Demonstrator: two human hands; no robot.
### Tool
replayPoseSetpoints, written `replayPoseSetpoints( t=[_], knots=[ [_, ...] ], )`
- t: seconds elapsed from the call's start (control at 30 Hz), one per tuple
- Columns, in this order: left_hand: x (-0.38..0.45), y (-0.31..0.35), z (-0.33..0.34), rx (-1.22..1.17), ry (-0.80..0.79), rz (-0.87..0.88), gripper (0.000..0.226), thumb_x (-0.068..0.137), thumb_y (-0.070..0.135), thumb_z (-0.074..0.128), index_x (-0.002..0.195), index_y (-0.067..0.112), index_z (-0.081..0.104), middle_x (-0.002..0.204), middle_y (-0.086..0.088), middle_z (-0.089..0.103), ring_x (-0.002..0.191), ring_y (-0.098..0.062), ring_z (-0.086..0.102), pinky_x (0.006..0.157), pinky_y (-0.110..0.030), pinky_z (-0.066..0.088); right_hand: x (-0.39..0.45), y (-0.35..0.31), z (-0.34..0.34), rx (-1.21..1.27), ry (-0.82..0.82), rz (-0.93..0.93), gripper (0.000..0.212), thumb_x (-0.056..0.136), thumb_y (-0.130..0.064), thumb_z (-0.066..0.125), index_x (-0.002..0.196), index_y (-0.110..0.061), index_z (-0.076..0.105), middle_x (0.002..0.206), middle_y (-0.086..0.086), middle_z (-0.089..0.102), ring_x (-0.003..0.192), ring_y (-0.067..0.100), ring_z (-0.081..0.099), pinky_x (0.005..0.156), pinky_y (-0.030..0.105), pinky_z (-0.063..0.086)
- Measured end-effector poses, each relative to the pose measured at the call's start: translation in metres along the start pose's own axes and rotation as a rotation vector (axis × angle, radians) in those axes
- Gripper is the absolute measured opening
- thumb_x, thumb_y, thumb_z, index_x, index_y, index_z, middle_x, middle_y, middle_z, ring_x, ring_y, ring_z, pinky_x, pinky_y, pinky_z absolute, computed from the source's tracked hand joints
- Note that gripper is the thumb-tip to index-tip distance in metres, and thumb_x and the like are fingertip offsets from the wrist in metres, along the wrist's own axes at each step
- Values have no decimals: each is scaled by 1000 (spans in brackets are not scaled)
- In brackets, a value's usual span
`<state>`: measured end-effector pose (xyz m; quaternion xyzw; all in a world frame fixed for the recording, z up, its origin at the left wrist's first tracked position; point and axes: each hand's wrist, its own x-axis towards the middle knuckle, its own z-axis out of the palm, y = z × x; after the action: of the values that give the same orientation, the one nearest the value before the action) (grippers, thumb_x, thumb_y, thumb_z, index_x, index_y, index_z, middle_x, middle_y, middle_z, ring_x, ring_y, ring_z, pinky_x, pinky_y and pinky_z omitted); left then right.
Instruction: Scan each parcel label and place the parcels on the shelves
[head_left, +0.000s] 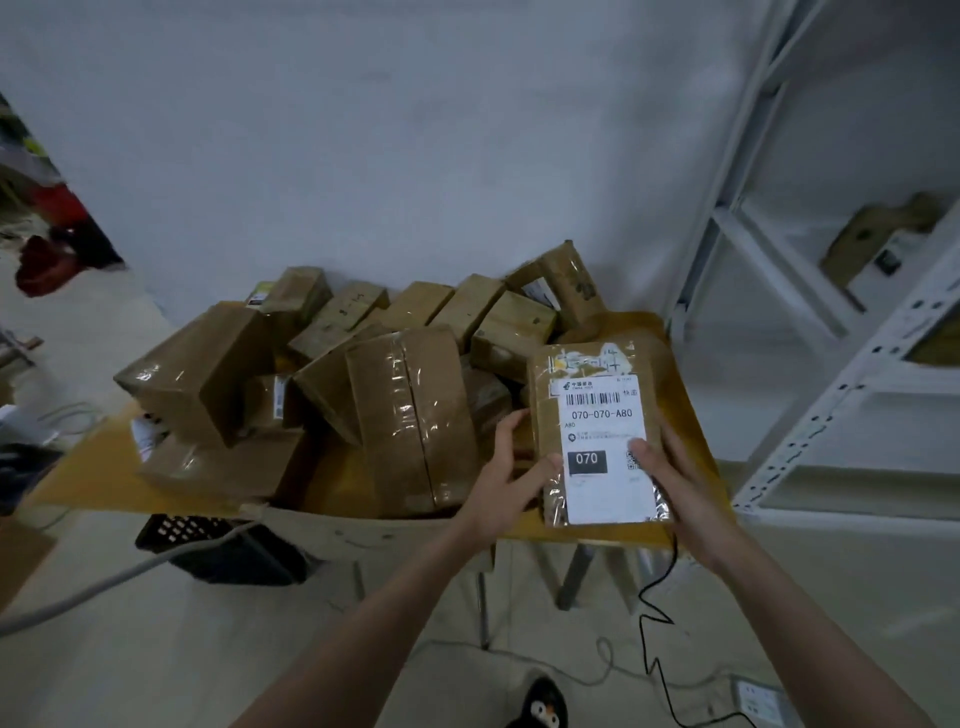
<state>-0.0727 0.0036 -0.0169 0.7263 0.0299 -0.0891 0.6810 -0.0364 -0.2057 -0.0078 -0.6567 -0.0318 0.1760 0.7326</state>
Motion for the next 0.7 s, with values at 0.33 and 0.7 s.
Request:
replayPoseSetpoints(
  t=[0.33,0.7],
  knots=[
    [-57,60,93,55,-177,128,58,94,42,56,139,43,20,117,12,60,109,-12,62,98,-40,51,-129,-41,-51,-56,210,-158,99,55,-74,74,142,-44,36,128,-10,63,112,17,64,90,44,52],
    [-50,119,233,99,-417,239,48,96,45,52,137,42,27,108,7,66,87,4,65,66,-10,51,-223,-96,-159,-8,446,-250,45,97,-23,45,140,-34,41,127,-6,64,110,19,65,77,33,56]
  ],
)
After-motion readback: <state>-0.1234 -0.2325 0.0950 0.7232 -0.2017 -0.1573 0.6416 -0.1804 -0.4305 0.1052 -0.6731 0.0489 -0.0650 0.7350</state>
